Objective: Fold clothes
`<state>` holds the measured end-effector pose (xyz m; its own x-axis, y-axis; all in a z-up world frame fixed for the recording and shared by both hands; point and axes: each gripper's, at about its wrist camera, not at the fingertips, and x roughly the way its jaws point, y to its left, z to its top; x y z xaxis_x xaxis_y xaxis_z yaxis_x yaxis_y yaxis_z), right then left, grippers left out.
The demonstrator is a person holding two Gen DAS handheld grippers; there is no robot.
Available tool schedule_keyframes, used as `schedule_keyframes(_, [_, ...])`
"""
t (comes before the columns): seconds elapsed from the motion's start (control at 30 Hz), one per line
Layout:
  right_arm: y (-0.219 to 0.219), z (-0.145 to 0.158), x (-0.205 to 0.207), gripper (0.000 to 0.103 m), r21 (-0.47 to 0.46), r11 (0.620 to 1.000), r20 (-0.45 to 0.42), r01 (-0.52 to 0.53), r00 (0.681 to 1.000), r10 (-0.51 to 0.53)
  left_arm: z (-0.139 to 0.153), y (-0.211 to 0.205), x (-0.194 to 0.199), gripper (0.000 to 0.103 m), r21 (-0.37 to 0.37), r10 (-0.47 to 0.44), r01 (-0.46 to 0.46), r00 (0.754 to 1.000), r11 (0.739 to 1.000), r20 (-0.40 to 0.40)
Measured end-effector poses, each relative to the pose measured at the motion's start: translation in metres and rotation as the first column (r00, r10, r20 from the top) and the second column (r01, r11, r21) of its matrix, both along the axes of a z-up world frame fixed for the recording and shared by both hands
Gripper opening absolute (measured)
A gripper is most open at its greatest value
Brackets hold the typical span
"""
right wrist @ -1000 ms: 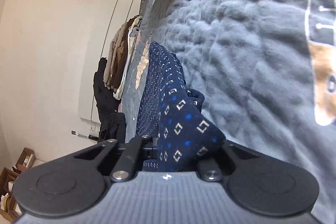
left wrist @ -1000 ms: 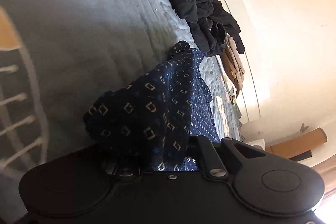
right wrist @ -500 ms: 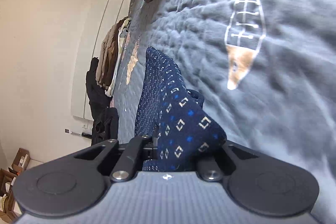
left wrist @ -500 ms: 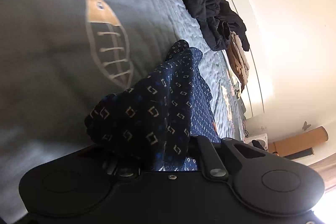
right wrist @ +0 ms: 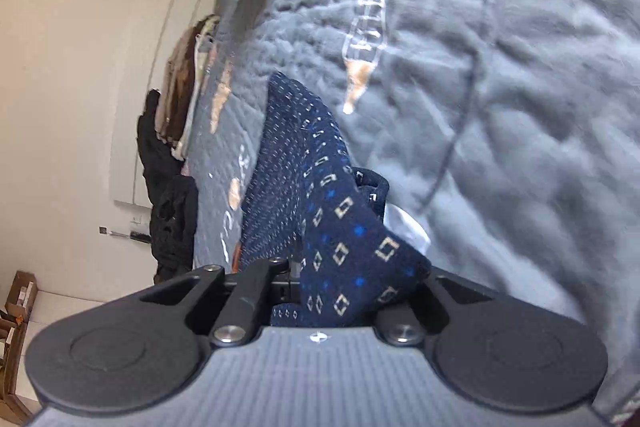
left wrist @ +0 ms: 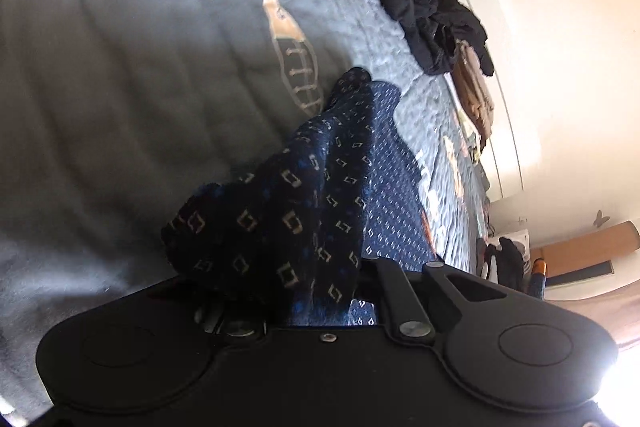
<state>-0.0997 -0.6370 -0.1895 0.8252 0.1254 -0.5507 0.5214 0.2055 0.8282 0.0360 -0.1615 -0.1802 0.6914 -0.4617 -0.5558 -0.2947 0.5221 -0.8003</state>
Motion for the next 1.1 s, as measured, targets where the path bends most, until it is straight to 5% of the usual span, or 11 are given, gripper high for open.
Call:
schedule_keyframes(0.03, [0.001,0.000,-0.003,0.013,0.001,1.000,-0.019,-0.003,1.000,0.003,0.003,0.001,-0.001,0.021,0.032,-0.012,0.012,1.000,0.999,-0.003])
schedule_keyframes(0.17, [0.006,0.004,-0.016,0.047,-0.011,1.000,-0.087,-0.015,0.996,0.014,0.028,0.005,-0.017,0.073,0.188,-0.003,-0.001,1.000,0.982,0.017])
schedule_keyframes(0.27, [0.010,0.031,-0.028,0.071,-0.104,0.994,-0.073,-0.043,0.997,0.035,0.054,0.010,-0.027,0.076,0.310,0.016,-0.031,0.999,0.950,0.049])
schedule_keyframes(0.33, [0.012,0.051,-0.035,0.074,-0.172,0.983,-0.050,-0.069,0.997,0.061,0.074,0.008,-0.027,0.079,0.400,-0.021,-0.007,0.998,0.917,0.067])
schedule_keyframes(0.47, [0.015,0.095,-0.020,0.085,-0.368,0.911,-0.016,-0.185,0.981,0.193,0.118,-0.008,-0.021,0.084,0.581,-0.190,0.084,0.974,0.810,0.124])
schedule_keyframes(0.6, [0.014,0.138,0.006,0.088,-0.562,0.773,-0.018,-0.295,0.938,0.345,0.162,-0.023,-0.007,0.094,0.743,-0.375,0.121,0.908,0.658,0.185])
schedule_keyframes(0.7, [0.007,0.158,0.028,0.088,-0.649,0.683,-0.022,-0.336,0.905,0.424,0.179,-0.022,0.007,0.093,0.768,-0.469,0.146,0.856,0.623,0.218])
schedule_keyframes(0.83, [0.010,0.172,0.070,0.088,-0.759,0.515,-0.096,-0.398,0.851,0.516,0.182,-0.035,0.043,0.089,0.788,-0.587,0.256,0.793,0.560,0.160])
schedule_keyframes(0.97, [0.008,0.163,0.122,0.088,-0.738,0.459,-0.135,-0.495,0.775,0.618,0.166,-0.059,0.082,0.080,0.783,-0.690,0.382,0.719,0.491,0.082])
schedule_keyframes(1.1, [0.005,0.150,0.163,0.088,-0.707,0.405,-0.203,-0.580,0.715,0.669,0.148,-0.071,0.113,0.080,0.822,-0.748,0.425,0.663,0.379,0.002])
